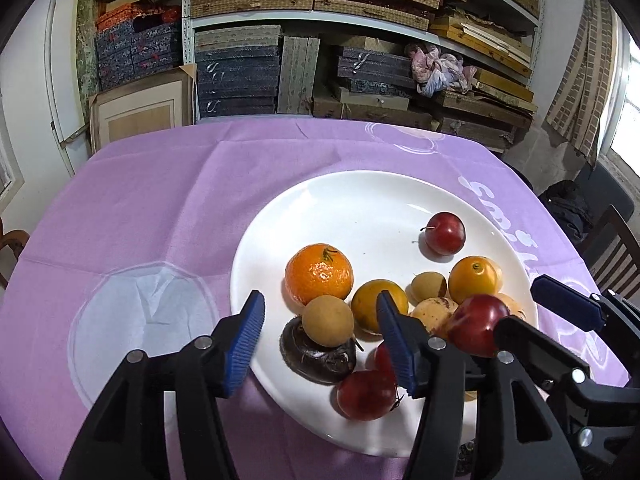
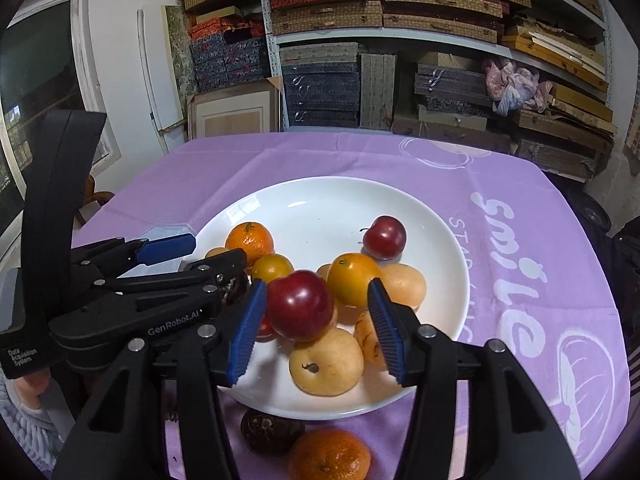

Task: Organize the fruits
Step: 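Carry both fruits onto the white plate and open both grippers, then withdraw both open grippers from the plate toward the red tomatoes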

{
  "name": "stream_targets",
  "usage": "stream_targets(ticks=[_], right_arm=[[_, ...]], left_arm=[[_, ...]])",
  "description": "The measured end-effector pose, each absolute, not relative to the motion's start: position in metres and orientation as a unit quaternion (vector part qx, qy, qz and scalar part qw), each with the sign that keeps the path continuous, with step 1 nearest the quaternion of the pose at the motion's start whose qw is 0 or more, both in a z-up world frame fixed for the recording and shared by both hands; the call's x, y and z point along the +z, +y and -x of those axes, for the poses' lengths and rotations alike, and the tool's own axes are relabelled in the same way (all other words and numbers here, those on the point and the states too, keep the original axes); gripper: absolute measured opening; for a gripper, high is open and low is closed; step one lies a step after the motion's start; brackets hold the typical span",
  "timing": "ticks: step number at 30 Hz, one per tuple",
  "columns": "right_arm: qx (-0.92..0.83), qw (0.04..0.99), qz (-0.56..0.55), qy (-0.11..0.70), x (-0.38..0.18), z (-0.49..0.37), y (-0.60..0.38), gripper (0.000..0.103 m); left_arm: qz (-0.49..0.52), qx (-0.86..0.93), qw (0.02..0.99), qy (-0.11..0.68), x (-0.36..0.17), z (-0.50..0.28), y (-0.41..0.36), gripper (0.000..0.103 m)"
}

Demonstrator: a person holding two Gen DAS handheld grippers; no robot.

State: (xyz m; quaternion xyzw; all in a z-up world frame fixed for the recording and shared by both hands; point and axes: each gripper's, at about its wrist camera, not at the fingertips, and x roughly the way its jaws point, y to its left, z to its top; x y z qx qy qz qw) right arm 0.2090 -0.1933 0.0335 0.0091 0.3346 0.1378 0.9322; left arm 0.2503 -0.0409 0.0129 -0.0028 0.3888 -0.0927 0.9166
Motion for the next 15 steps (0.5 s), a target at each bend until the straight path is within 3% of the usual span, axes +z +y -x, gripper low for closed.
stream_targets(ticks=[15], right_arm=[[0.122,0.938,-0.069,0.318,0.033,-0.123,-0.255,0.063]], left_arm=[[0.027,-0.077,0.916,0.393,0.027,-0.198,0.016,0.06]])
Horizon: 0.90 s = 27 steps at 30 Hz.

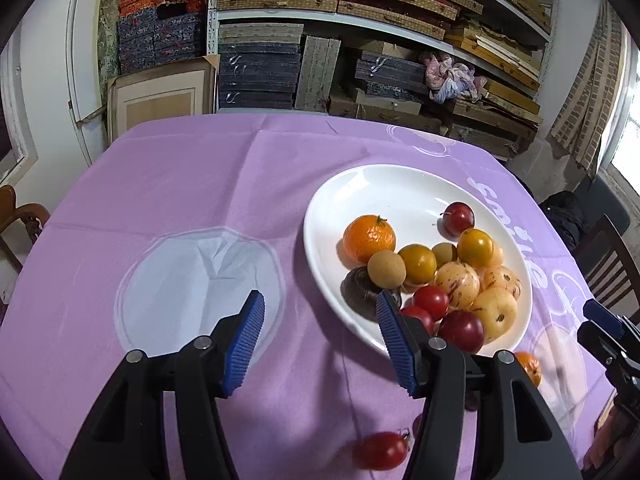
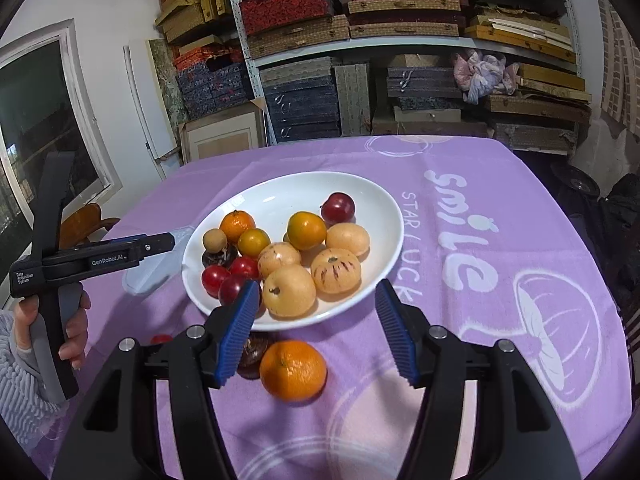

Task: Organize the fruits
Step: 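Withdraw both open grippers from the plate toward the red tomatoes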

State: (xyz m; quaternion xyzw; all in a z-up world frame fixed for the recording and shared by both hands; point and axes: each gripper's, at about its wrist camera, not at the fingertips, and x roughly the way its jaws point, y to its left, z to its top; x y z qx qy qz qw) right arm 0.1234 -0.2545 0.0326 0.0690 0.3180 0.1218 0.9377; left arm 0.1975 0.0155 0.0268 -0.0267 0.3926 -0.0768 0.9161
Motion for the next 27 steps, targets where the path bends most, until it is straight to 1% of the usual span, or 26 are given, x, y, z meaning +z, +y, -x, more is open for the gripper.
stream_targets(ticks=[1,2,3,7,9,10,11,12,13,17,27], right_arm=[[0.121,0.937,-0.076,0.317,0.03,-0.117,-0.258,0.064],[0.12,0.937,-0.083,0.316,0.028,-0.11,-0.261,0.069],[0.118,0.937,-0.089,0.315,0.025,-0.104,-0.263,0.071],[0.111,0.939,-0.091,0.312,0.017,-0.085,-0.268,0.073],[0.106,0.941,-0.097,0.307,0.014,-0.077,-0.27,0.08],[0.104,0.941,-0.1,0.305,0.012,-0.072,-0.272,0.083],[0.101,0.942,-0.102,0.303,0.011,-0.069,-0.273,0.084],[0.1,0.943,-0.101,0.301,0.01,-0.066,-0.274,0.085],[0.098,0.944,-0.098,0.3,0.009,-0.063,-0.275,0.085],[0.091,0.945,-0.104,0.297,0.009,-0.06,-0.283,0.09],[0.093,0.94,-0.118,0.305,0.005,-0.062,-0.29,0.09]], left_arm=[[0.026,-0.072,0.917,0.392,0.025,-0.189,0.019,0.061],[0.025,-0.068,0.917,0.391,0.022,-0.182,0.021,0.065],[0.026,-0.062,0.919,0.389,0.02,-0.172,0.023,0.07],[0.02,-0.055,0.924,0.378,0.013,-0.139,0.026,0.071],[0.016,-0.048,0.926,0.375,0.01,-0.126,0.024,0.073],[0.011,-0.044,0.927,0.373,0.008,-0.12,0.021,0.074],[0.005,-0.039,0.927,0.372,0.007,-0.115,0.018,0.077],[0.0,-0.034,0.928,0.371,0.006,-0.112,0.016,0.083],[-0.006,-0.028,0.929,0.368,0.004,-0.108,0.013,0.085],[-0.034,-0.019,0.934,0.356,0.0,-0.105,-0.002,0.085],[-0.048,-0.029,0.928,0.369,-0.016,-0.117,-0.017,0.085]])
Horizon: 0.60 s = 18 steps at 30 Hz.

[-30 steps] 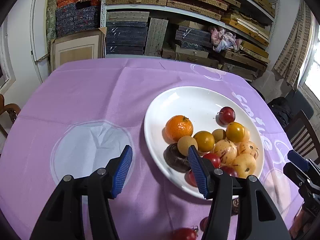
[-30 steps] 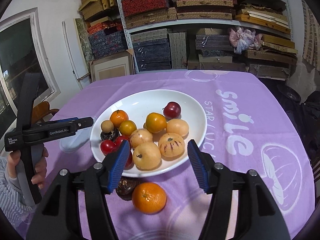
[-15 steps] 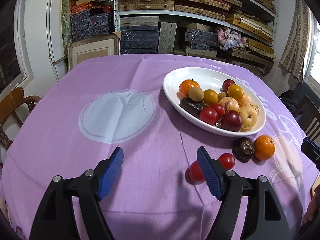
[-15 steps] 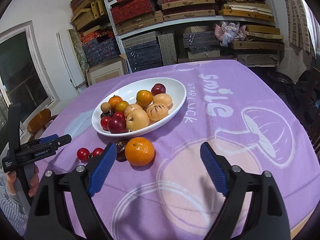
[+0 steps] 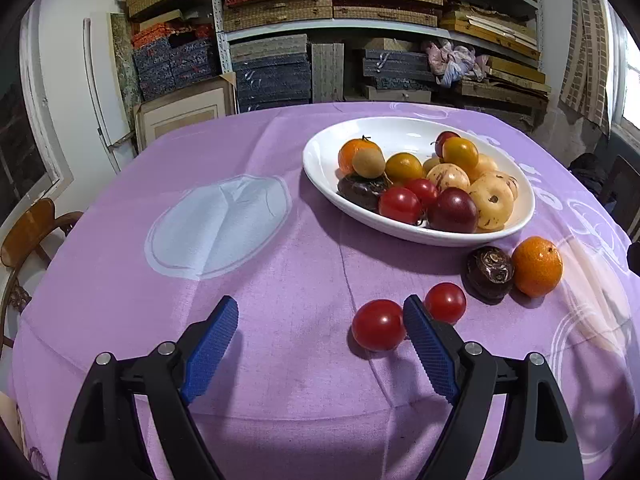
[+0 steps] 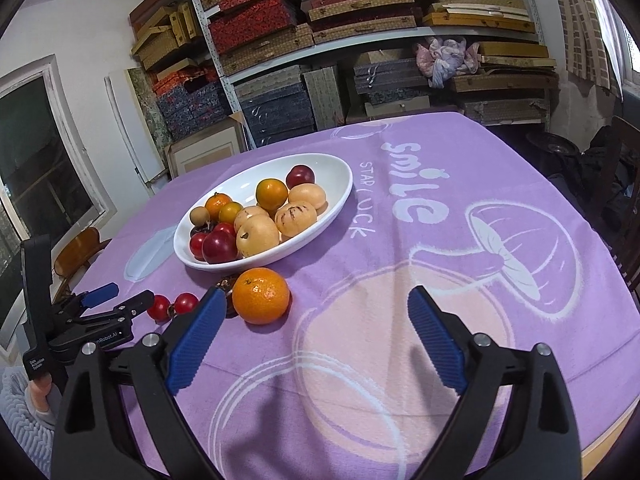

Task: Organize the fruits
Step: 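Withdraw both open grippers from the plate toward the red tomatoes, then grasp a red tomato with the left gripper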

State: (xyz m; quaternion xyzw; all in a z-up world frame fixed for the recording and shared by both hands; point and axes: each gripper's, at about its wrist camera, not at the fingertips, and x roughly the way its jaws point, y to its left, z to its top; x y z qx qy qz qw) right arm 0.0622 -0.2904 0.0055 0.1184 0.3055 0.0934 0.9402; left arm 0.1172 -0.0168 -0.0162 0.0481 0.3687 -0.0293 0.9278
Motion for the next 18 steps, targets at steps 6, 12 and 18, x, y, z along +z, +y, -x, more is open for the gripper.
stream_targets(ticks=[6,12,18], right_arm=[[0.094,0.939,-0.114,0.31,0.004,-0.063,-0.287,0.09],[0.096,0.939,-0.114,0.311,0.003,-0.063,-0.285,0.09],[0.098,0.938,-0.11,0.315,0.001,-0.064,-0.282,0.09]], left_arm=[[-0.029,-0.042,0.92,0.388,-0.023,-0.124,-0.015,0.085],[-0.01,-0.049,0.915,0.4,-0.028,-0.128,-0.014,0.085],[-0.023,-0.039,0.916,0.4,-0.028,-0.127,-0.018,0.08]])
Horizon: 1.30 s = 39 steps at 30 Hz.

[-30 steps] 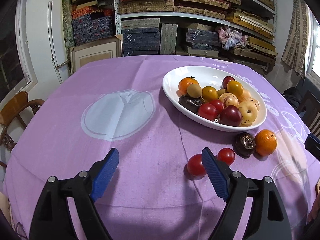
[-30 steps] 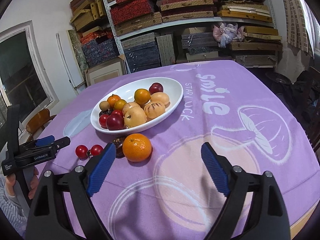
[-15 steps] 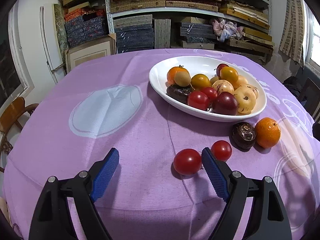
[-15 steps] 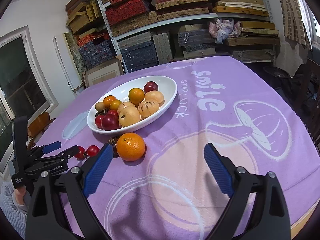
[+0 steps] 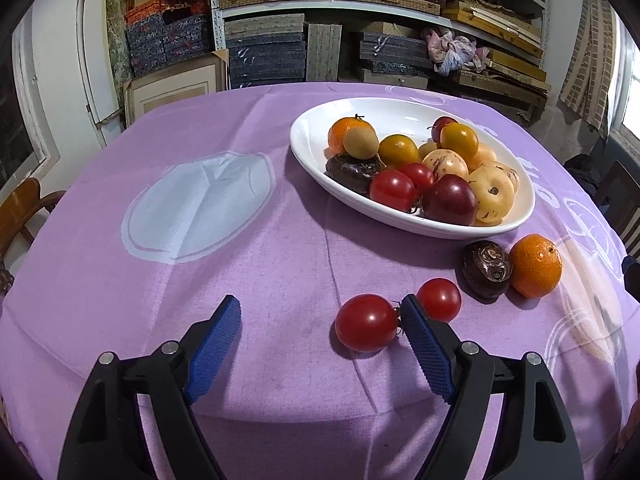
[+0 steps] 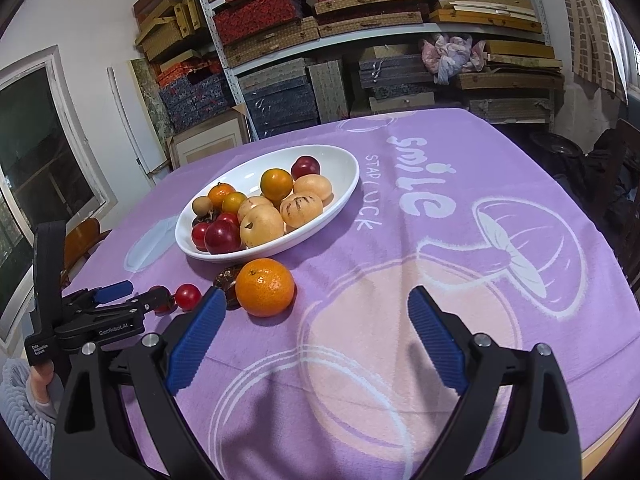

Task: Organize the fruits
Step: 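Grasp a red tomato with the left gripper, then hold the tomato in the left gripper while the right grasps a tangerine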

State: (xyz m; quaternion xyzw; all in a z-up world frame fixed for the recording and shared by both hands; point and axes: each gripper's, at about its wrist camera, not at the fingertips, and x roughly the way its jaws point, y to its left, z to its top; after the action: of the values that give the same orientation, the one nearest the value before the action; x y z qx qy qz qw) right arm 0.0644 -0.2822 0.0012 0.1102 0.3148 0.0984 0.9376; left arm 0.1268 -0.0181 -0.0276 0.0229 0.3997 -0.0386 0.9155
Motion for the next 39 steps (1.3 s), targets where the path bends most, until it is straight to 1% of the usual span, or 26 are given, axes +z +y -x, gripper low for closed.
stream_targets(ticks=[5,6,7,9,11,12,13,14,26,32,34,36,39], right_arm=[[0.098,0.937,-0.111,0.317,-0.001,-0.065,-0.28,0.09],[0.098,0.937,-0.111,0.318,-0.001,-0.065,-0.28,0.09],[0.098,0.936,-0.11,0.319,-0.001,-0.066,-0.279,0.09],[0.098,0.936,-0.108,0.32,-0.002,-0.067,-0.278,0.09],[0.099,0.936,-0.108,0.321,-0.002,-0.067,-0.278,0.09],[0.099,0.936,-0.107,0.321,-0.002,-0.068,-0.278,0.09],[0.098,0.936,-0.107,0.322,-0.003,-0.068,-0.278,0.09],[0.098,0.936,-0.106,0.322,-0.004,-0.068,-0.278,0.09],[0.104,0.934,-0.072,0.335,-0.004,-0.078,-0.258,0.09],[0.105,0.919,-0.017,0.38,-0.01,-0.107,-0.23,0.09],[0.107,0.916,-0.006,0.386,-0.013,-0.114,-0.222,0.086],[0.116,0.913,-0.005,0.391,-0.016,-0.119,-0.216,0.076],[0.119,0.912,-0.004,0.393,-0.023,-0.122,-0.212,0.075]], left_arm=[[-0.023,-0.034,0.915,0.4,-0.028,-0.127,-0.019,0.075],[-0.022,-0.035,0.915,0.4,-0.028,-0.127,-0.019,0.069],[-0.022,-0.034,0.915,0.401,-0.028,-0.127,-0.018,0.066],[-0.02,-0.034,0.913,0.407,-0.029,-0.128,-0.018,0.047],[-0.015,-0.039,0.91,0.412,-0.031,-0.129,-0.016,0.046],[-0.014,-0.039,0.911,0.411,-0.031,-0.128,-0.016,0.043],[-0.014,-0.043,0.911,0.41,-0.03,-0.127,-0.016,0.039],[-0.016,-0.048,0.911,0.409,-0.03,-0.127,-0.017,0.031],[-0.012,-0.038,0.914,0.404,-0.029,-0.124,-0.015,0.031],[-0.012,-0.037,0.916,0.399,-0.028,-0.122,-0.014,0.031],[-0.011,-0.038,0.916,0.4,-0.028,-0.122,-0.014,0.031],[-0.011,-0.039,0.915,0.4,-0.028,-0.122,-0.014,0.031],[-0.012,-0.043,0.914,0.402,-0.029,-0.123,-0.015,0.031]])
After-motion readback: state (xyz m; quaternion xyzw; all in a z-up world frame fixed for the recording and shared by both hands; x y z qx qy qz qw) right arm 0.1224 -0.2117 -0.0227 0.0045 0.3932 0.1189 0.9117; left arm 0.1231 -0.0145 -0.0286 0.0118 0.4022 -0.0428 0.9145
